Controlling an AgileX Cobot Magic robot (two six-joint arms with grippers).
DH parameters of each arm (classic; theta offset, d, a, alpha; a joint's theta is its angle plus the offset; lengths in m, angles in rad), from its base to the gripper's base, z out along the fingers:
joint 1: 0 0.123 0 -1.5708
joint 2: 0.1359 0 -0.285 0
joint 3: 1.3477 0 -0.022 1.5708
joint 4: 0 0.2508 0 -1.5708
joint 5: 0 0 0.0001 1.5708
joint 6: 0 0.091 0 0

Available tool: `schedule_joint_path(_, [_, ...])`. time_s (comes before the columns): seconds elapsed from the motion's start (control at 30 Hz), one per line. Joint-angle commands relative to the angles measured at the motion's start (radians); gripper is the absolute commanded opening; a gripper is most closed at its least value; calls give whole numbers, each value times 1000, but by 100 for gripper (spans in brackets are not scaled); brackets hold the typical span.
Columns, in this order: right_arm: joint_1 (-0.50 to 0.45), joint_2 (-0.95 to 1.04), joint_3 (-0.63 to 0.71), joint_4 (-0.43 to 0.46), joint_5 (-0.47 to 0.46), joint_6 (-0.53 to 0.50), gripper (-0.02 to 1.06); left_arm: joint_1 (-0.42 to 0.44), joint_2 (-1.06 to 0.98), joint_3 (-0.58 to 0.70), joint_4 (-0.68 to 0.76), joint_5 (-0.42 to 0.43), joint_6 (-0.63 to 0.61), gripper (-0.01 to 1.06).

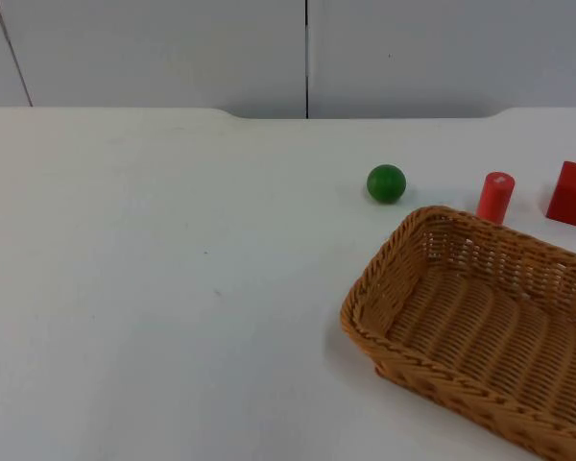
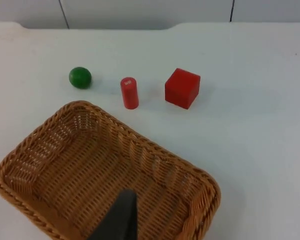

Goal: Pick up the basket with the left hand and place the object to the left of the red cylinder into the basket with the right hand.

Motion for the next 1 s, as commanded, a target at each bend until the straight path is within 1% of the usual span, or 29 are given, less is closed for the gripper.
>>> schedule_joint_path(0.0, [4, 52, -13, 0, -37, -3, 105, 5, 60, -16, -26, -34, -8, 105])
schedule_joint_path(0.03, [4, 105, -13, 0, -74, -3, 105, 5, 112, -28, -40, -50, -8, 105])
schedule_joint_path(0.1, [4, 166, -13, 2, -108, -3, 105, 5, 185, -36, -56, -64, -8, 105])
schedule_joint_path(0.13, [4, 166, -13, 2, -108, -3, 105, 5, 185, -36, -56, -64, -8, 105])
schedule_joint_path(0.27, [4, 280, -13, 2, -154, -3, 105, 5, 301, -38, -80, -96, -6, 105])
schedule_joint_path(0.3, [4, 280, -13, 2, -154, -3, 105, 5, 301, -38, -80, -96, -6, 105])
schedule_joint_path(0.4, [4, 368, -13, 0, -156, -3, 105, 5, 363, -38, -93, -115, 4, 105])
schedule_joint_path(0.63, [4, 463, -13, -1, -156, -14, 105, 5, 416, -38, -126, -150, 26, 105])
schedule_joint_path(0.7, [4, 486, -13, -1, -156, -14, 105, 5, 440, -38, -157, -158, 57, 105])
schedule_joint_path(0.77, [4, 500, -13, -3, -161, -14, 105, 5, 475, -38, -211, -161, 119, 105])
schedule_joint_path(0.8, [4, 500, -13, -3, -161, -14, 105, 5, 475, -38, -211, -161, 119, 105])
schedule_joint_path(0.93, [4, 502, -13, -3, -191, -14, 105, 5, 621, -45, -397, -196, 302, 105])
schedule_joint_path(0.97, [4, 502, -13, -3, -191, -14, 105, 5, 621, -45, -397, -196, 302, 105])
